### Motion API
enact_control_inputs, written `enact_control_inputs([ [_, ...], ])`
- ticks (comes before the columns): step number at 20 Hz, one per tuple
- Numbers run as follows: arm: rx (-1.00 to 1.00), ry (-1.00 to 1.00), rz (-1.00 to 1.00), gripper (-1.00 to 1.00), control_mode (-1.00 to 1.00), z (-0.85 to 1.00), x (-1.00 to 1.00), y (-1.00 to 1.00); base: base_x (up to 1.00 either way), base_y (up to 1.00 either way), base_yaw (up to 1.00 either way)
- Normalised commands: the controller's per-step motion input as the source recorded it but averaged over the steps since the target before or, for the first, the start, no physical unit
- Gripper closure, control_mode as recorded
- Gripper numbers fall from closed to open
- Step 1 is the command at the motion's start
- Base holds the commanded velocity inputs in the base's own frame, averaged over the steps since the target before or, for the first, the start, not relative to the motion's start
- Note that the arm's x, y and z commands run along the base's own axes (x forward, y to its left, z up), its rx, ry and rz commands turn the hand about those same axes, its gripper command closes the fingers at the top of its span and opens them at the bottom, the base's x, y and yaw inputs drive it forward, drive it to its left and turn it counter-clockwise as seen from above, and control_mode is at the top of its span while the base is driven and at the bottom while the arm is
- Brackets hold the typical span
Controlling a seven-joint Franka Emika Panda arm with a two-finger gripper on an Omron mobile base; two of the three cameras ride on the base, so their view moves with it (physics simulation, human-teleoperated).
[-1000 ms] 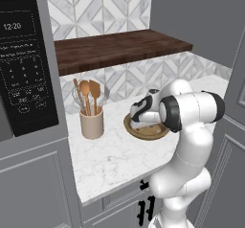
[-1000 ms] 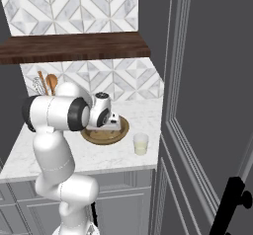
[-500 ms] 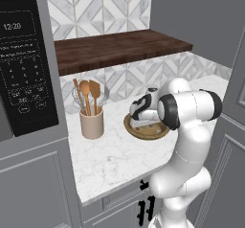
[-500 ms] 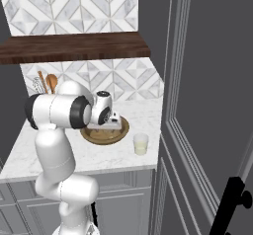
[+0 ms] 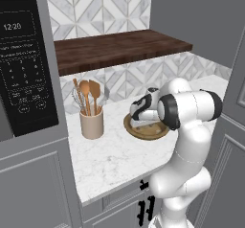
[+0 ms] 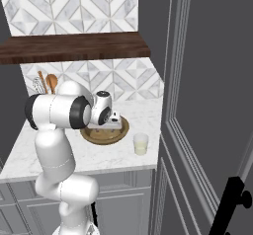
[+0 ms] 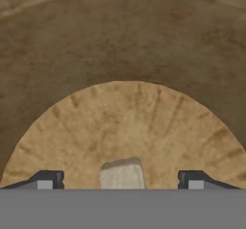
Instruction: Grab a lemon wedge from the fridge and one ice cube from the ice bowl, and put them in the glass of lemonade.
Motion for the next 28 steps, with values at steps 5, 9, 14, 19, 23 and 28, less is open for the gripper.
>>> enact_control_inputs([
  [5,0.00,0.00,0.00,1.00,-1.00,0.00,0.00,0.00,0.00,0.00,0.00],
  [9,0.00,0.00,0.00,1.00,-1.00,0.00,0.00,0.00,0.00,0.00,0.00],
  [14,-0.01,0.00,0.00,1.00,-1.00,0.01,-0.03,0.00,0.00,0.00,0.00],
  [19,-0.02,-0.11,0.00,1.00,-1.00,0.68,-0.51,0.08,0.00,0.00,0.00],
  [23,0.00,-0.17,0.01,1.00,-1.00,0.93,-0.39,0.13,0.00,0.00,0.00],
  [28,0.04,-0.16,0.02,1.00,-1.00,0.54,-0.26,0.01,0.00,0.00,0.00],
])
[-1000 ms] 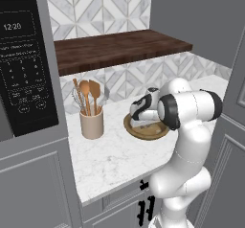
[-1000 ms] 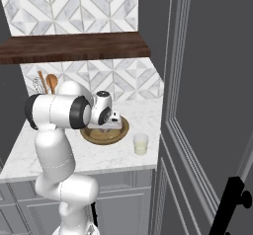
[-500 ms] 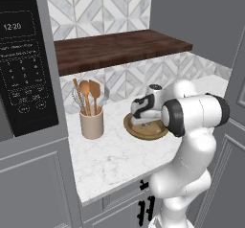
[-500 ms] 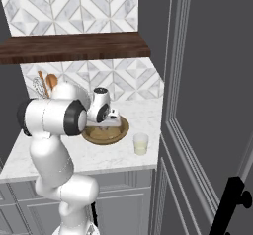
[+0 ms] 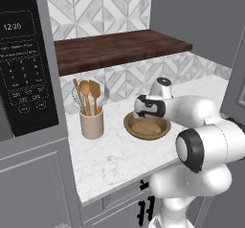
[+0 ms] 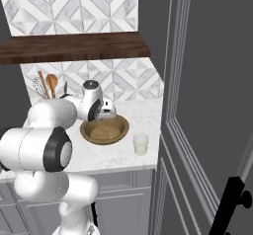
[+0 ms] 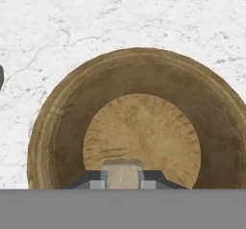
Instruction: Grab a lemon wedge from the fridge and one ice cube from the ice bowl, and put them in the glass of lemonade.
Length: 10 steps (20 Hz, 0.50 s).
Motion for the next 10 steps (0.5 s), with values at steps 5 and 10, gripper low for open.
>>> enact_control_inputs([
  [5,0.03,-0.08,0.01,1.00,-1.00,0.26,-0.11,0.00,0.00,0.00,0.00],
  [10,0.03,-0.11,0.00,1.00,-1.00,0.13,-0.24,0.00,0.00,0.00,0.00],
])
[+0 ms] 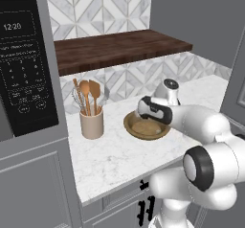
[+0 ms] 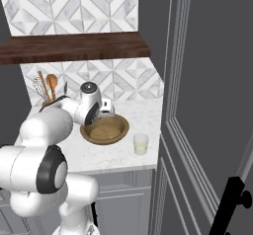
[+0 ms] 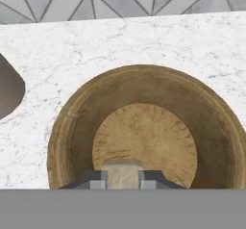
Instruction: Grab a lemon wedge from the fridge and one ice cube from the ice bowl, and put them in the glass of lemonade.
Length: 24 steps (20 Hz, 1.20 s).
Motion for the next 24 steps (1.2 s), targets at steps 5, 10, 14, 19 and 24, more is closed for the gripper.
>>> enact_control_inputs([
  [5,0.02,-0.06,0.00,1.00,-1.00,0.04,-0.23,-0.02,0.00,0.00,0.00],
  [10,0.03,-0.05,0.00,1.00,-1.00,0.12,-0.37,-0.17,0.00,0.00,0.00],
  [14,-0.10,0.07,-0.01,1.00,-1.00,0.63,-0.38,-0.38,0.00,0.00,0.00],
  [19,-0.26,0.35,-0.09,1.00,-1.00,0.90,-0.09,-0.37,0.00,0.00,0.00],
  [24,-0.01,0.31,-0.07,1.00,-1.00,0.02,0.02,-0.47,0.00,0.00,0.00],
])
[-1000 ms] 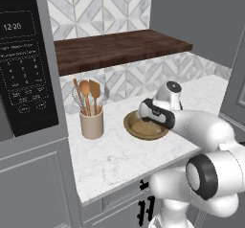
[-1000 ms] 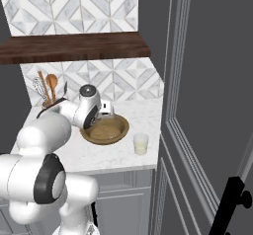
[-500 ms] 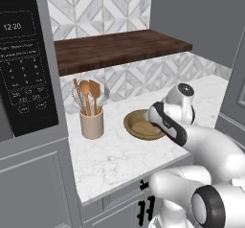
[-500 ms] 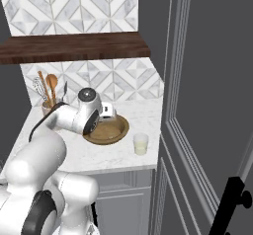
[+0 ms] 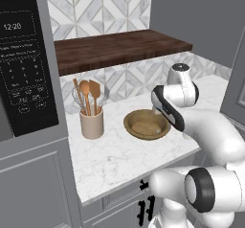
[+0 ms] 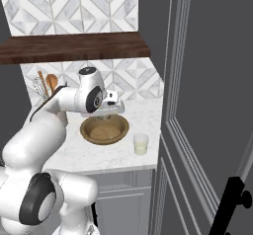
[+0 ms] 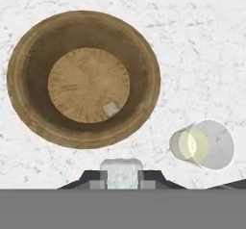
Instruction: Grab a lemon wedge from the fridge and one ice cube from the ice bowl, and put them in the glass of lemonade.
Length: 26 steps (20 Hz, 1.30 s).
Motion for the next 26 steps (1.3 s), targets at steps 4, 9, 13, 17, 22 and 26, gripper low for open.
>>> enact_control_inputs([
  [4,0.04,0.06,-0.11,1.00,-1.00,-0.13,-0.01,-0.75,0.00,0.00,0.00],
  [9,0.04,-0.04,-0.11,1.00,-1.00,-0.44,-0.23,-0.65,0.00,0.00,0.00],
  [13,0.02,-0.15,-0.08,1.00,-1.00,-0.56,-0.23,-0.40,0.00,0.00,0.00],
  [17,0.00,-0.01,-0.04,1.00,-1.00,0.00,0.07,-0.04,0.00,0.00,0.00],
  [22,0.00,0.00,-0.01,1.00,-1.00,-0.01,0.13,-0.09,0.00,0.00,0.00],
  [26,0.00,0.00,0.00,1.00,-1.00,-0.01,0.00,-0.31,0.00,0.00,0.00],
])
